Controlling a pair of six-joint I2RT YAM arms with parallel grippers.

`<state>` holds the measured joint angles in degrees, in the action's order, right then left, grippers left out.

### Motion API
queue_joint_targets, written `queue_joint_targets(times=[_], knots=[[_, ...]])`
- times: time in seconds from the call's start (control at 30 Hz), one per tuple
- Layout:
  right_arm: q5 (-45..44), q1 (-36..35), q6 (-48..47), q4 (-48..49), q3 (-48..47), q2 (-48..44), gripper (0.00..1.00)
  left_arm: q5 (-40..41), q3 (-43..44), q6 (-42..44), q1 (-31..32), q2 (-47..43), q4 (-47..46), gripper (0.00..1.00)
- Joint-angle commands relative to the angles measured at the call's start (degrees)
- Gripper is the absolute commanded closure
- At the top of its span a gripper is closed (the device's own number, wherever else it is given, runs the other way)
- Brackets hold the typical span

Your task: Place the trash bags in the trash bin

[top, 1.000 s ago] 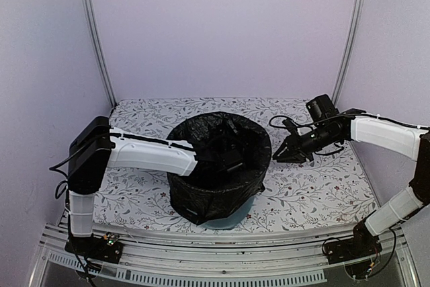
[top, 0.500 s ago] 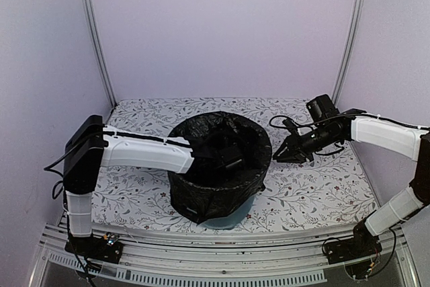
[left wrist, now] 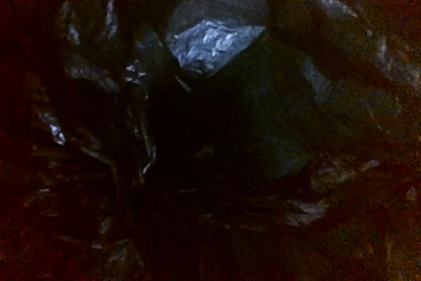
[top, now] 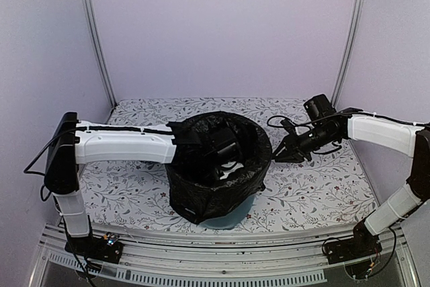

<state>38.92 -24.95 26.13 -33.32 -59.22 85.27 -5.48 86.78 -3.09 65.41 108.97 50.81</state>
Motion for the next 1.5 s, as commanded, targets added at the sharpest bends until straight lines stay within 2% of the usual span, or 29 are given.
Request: queue_joint_targets(times=[0.0,0.17,0.37,0.57,0.7,0.8,0.9,1.1,1.13,1.17,1.2,1.23,1.33,1.47], knots=[[0.74,0.25,0.23,0.78,-1.51,0.42,0.76,0.96,0.68,0.26,-0.84,-2.92,1.07,1.00],[0.18,0.34,0.41,0.77,-2.19,-0.32,0.76,2.39,0.70,0.61,-1.25,-3.44,1.31,1.00],[-0.47,0.33,-0.99,0.80,-6.79,-5.92,0.75,2.51,3.85,0.38,-1.56,-5.15,0.25,1.00],[2.91,0.30,-1.56,2.95,-9.68,-11.94,0.51,3.27,6.36,0.62,-1.53,-7.70,0.43,1.00],[9.13,0.18,-0.23,8.43,-9.36,-14.61,0.42,4.04,4.74,1.28,-1.55,-12.09,0.21,1.00],[10.18,-0.30,0.15,8.49,-9.52,-14.12,0.40,6.95,3.48,1.86,-1.94,-15.44,-0.96,1.00],[10.62,-1.17,0.11,8.61,-9.67,-13.24,0.39,6.39,4.57,0.75,-3.45,-18.90,-3.74,1.00],[9.62,-3.75,-0.53,8.00,-11.74,-11.06,0.42,9.36,4.87,-5.95,-6.40,-26.51,-11.04,1.00],[8.89,-3.82,-0.55,7.51,-11.81,-10.71,0.43,10.94,5.07,-8.22,-7.37,-27.65,-11.23,0.94],[8.50,-3.80,-0.49,7.12,-11.76,-10.40,0.44,12.09,5.34,-11.86,-8.58,-28.73,-10.72,0.75],[8.51,-3.87,-0.47,7.14,-11.79,-10.17,0.44,12.42,5.39,-14.40,-10.19,-29.79,-9.89,0.59],[8.61,-4.01,-0.47,7.13,-11.87,-9.99,0.44,11.36,5.48,-16.36,-12.56,-30.86,-8.75,0.51],[8.70,-4.54,-0.68,7.03,-12.56,-9.35,0.45,6.65,4.39,-19.59,-16.01,-33.61,-5.31,0.44],[8.37,-5.16,-0.65,6.62,-12.64,-8.90,0.45,-1.29,1.49,-20.21,-16.69,-36.31,-0.62,0.38]])
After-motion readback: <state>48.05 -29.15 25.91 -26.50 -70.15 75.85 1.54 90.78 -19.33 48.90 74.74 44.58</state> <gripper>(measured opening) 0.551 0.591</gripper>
